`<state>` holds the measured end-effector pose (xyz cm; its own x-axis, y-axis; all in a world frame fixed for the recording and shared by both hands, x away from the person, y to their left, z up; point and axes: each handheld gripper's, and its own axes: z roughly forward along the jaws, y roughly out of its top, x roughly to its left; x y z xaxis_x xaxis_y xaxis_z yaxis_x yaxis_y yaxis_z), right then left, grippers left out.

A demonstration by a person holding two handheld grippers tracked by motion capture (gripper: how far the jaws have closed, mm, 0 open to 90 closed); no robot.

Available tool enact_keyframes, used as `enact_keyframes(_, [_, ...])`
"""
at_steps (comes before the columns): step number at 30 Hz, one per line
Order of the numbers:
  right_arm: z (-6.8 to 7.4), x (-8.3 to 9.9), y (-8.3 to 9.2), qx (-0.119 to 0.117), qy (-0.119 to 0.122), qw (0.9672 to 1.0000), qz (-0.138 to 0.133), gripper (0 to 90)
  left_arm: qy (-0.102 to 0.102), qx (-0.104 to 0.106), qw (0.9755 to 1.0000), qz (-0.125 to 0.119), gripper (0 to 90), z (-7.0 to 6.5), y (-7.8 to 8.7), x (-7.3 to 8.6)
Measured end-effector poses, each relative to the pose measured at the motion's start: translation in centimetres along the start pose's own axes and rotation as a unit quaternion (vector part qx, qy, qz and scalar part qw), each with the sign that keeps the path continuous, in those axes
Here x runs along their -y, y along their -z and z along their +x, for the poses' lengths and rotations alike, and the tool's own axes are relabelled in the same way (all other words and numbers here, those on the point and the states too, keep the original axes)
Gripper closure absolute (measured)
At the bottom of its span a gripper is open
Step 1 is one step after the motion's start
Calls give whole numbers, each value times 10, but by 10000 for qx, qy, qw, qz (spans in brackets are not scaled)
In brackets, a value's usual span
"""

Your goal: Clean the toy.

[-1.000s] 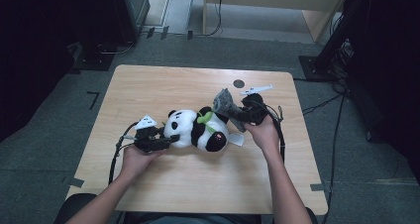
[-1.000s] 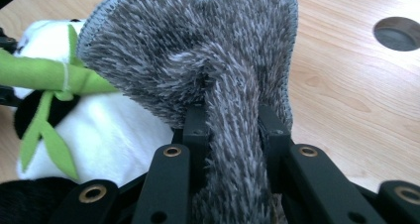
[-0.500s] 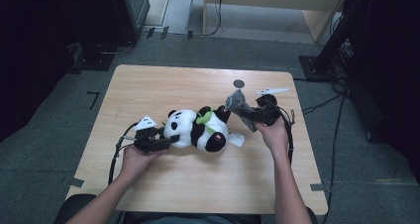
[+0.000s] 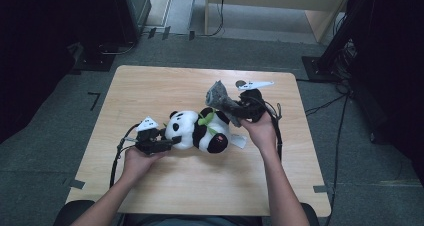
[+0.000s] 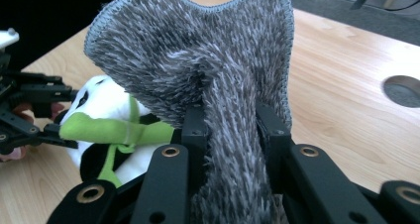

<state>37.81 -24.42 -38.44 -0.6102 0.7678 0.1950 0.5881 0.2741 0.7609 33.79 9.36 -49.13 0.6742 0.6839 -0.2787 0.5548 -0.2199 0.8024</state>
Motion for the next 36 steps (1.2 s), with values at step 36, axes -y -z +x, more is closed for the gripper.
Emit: enact_keyframes(36, [-45, 36, 28, 313, -747, 9967, 103, 729, -4, -1, 9998, 177, 381, 0, 0, -4])
